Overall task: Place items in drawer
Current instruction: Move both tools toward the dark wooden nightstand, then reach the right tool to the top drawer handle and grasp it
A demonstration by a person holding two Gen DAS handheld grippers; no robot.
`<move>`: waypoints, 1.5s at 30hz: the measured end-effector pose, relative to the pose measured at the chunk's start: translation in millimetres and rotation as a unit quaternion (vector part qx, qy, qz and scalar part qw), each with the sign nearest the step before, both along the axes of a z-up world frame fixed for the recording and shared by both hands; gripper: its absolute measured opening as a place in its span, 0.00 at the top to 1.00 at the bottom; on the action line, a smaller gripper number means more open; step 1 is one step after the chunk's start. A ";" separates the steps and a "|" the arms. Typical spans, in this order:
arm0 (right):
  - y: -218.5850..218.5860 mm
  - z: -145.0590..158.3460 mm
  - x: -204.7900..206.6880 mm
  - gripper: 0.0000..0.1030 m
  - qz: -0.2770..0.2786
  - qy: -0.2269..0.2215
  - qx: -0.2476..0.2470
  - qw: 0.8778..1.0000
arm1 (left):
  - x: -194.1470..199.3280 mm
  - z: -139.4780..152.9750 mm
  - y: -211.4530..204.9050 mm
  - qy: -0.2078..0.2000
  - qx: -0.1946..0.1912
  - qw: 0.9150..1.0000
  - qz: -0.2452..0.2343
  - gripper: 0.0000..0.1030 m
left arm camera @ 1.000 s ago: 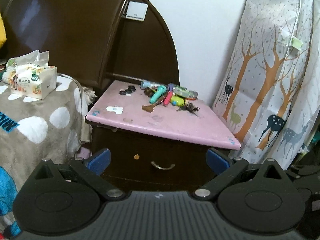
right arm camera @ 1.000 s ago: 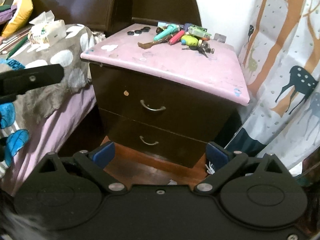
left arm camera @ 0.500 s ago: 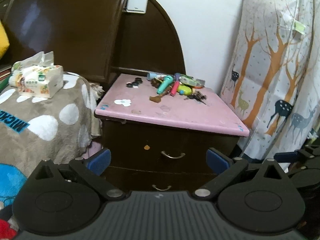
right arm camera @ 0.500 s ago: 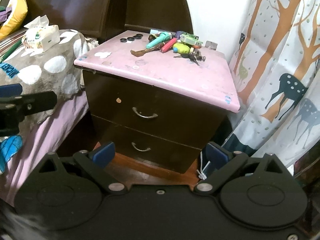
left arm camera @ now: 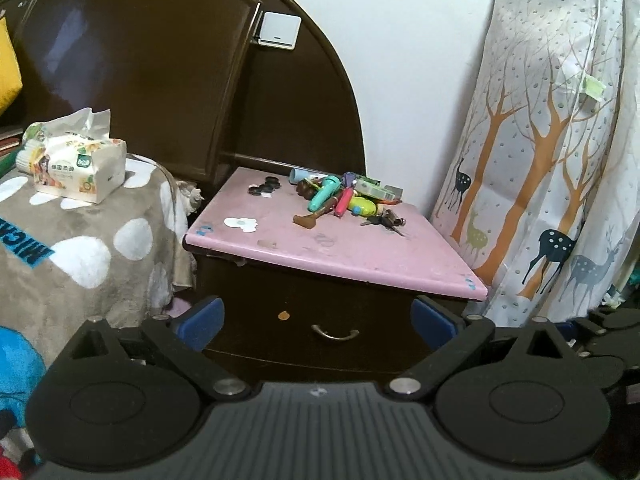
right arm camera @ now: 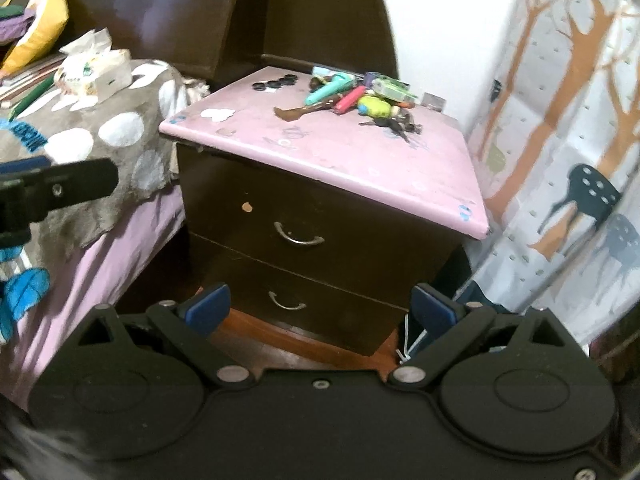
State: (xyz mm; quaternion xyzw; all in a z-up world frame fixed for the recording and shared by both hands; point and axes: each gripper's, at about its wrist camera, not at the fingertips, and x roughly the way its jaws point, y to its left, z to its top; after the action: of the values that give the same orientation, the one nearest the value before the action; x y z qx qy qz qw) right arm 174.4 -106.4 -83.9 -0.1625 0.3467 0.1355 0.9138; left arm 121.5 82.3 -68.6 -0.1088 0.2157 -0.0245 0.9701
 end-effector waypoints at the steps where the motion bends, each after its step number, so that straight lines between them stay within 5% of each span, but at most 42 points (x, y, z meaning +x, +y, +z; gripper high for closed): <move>1: 2.6 -5.5 5.2 0.05 0.012 -0.002 -0.013 1.000 | 1.3 -1.7 -0.2 0.001 0.005 1.000 0.000 0.07; 5: 13.2 -27.7 26.1 0.08 0.060 -0.012 -0.063 0.996 | 8.5 -11.5 5.1 0.014 -0.001 1.000 0.001 0.15; 6: 15.8 -33.3 31.3 0.15 0.072 -0.015 -0.075 0.994 | 10.6 -14.4 7.1 0.017 -0.005 1.000 0.002 0.16; 7: 18.5 -38.8 36.5 0.26 0.084 -0.017 -0.088 0.992 | 12.6 -17.2 9.1 0.020 -0.009 1.000 0.004 0.16; 8: 21.1 -44.4 41.7 0.66 0.096 -0.020 -0.101 0.990 | 14.5 -20.7 10.8 0.025 -0.012 1.000 0.004 0.17; 9: 23.7 -49.9 47.0 0.76 0.108 -0.022 -0.113 0.988 | 16.3 -24.7 12.3 0.030 -0.013 0.999 0.004 0.17; 10: 26.4 -55.5 52.2 0.74 0.119 -0.025 -0.125 0.985 | 18.1 -28.7 13.8 0.034 -0.015 0.999 0.004 0.17; 12: 31.7 -66.6 62.6 0.52 0.143 -0.030 -0.150 0.978 | 21.8 -36.1 16.3 0.044 -0.018 0.999 0.005 0.17; 19: 50.1 -105.4 99.1 0.52 0.224 -0.047 -0.235 0.945 | 31.3 -50.2 23.2 0.059 -0.032 0.998 0.015 0.17; 22: 58.0 -122.0 114.8 0.60 0.257 -0.054 -0.270 0.926 | 35.7 -55.5 28.7 0.070 -0.046 0.996 0.018 0.17; 37: 93.8 -170.2 131.7 0.71 0.340 -0.052 -0.336 0.877 | 48.9 -72.3 45.1 0.098 -0.082 0.991 0.037 0.17; 39: 97.2 -176.6 132.6 0.82 0.348 -0.048 -0.342 0.871 | 49.8 -73.1 45.3 0.099 -0.080 0.991 0.038 0.17; 43: 93.8 -182.5 146.9 0.83 0.354 -0.037 -0.352 0.866 | 50.1 -74.0 48.2 0.100 -0.080 0.991 0.042 0.17; 45: 93.4 -187.5 149.0 0.98 0.357 -0.041 -0.367 0.858 | 49.8 -74.2 49.8 0.101 -0.082 0.991 0.045 0.17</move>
State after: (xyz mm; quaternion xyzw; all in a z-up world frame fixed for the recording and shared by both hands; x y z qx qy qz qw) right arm 323.3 -12.9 -271.4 -0.6040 0.2523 0.3082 0.6903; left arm 171.3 132.1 -142.8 -0.1992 0.3048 0.0123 0.9313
